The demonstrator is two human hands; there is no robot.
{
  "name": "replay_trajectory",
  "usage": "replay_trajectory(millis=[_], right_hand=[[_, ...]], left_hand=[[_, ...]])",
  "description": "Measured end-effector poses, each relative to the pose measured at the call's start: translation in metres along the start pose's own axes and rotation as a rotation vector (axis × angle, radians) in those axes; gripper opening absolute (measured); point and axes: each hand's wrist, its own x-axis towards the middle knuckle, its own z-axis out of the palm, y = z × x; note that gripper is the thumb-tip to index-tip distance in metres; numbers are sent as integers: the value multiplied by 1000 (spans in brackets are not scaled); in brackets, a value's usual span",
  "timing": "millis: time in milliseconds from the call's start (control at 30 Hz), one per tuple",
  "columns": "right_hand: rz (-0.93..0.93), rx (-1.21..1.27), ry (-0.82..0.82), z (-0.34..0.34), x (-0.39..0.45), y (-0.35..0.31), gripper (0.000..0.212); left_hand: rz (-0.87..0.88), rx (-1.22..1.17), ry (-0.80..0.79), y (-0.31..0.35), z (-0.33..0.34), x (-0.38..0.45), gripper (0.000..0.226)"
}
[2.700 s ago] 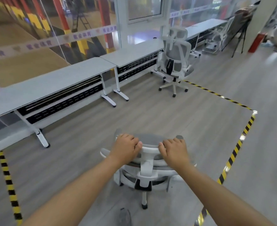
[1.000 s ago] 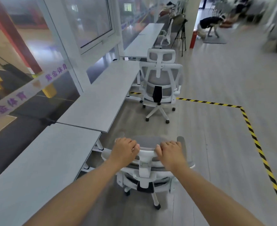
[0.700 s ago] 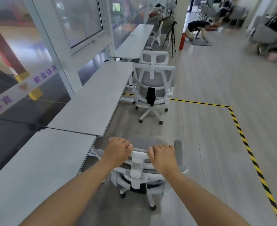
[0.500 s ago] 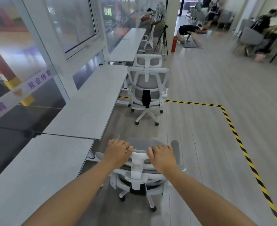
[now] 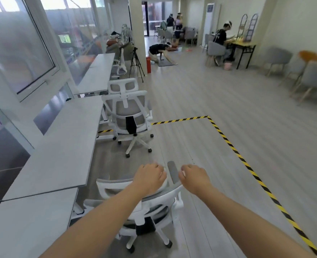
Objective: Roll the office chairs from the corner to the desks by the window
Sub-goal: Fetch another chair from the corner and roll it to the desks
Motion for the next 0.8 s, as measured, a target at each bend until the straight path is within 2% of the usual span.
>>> replay_trajectory(millis=[167,367,467,600,800], right_hand=[[169,-27,-3,-16,-69,103,39],[305,-44,25,-41,-195,244,40],[369,-59,39,-59,-266,313,38],[530,-73,85,-90,-382,420,35],[832,-35,155,-120,-534,551,39]], left_hand=[[130,4,-35,113,7,17,36],[262,8,-107,289,30,6,38],[320,-15,-106,387,44,-6,37],[514,41,-194,550,57,-20,39],[796,44,-218,763,71,-28,37]])
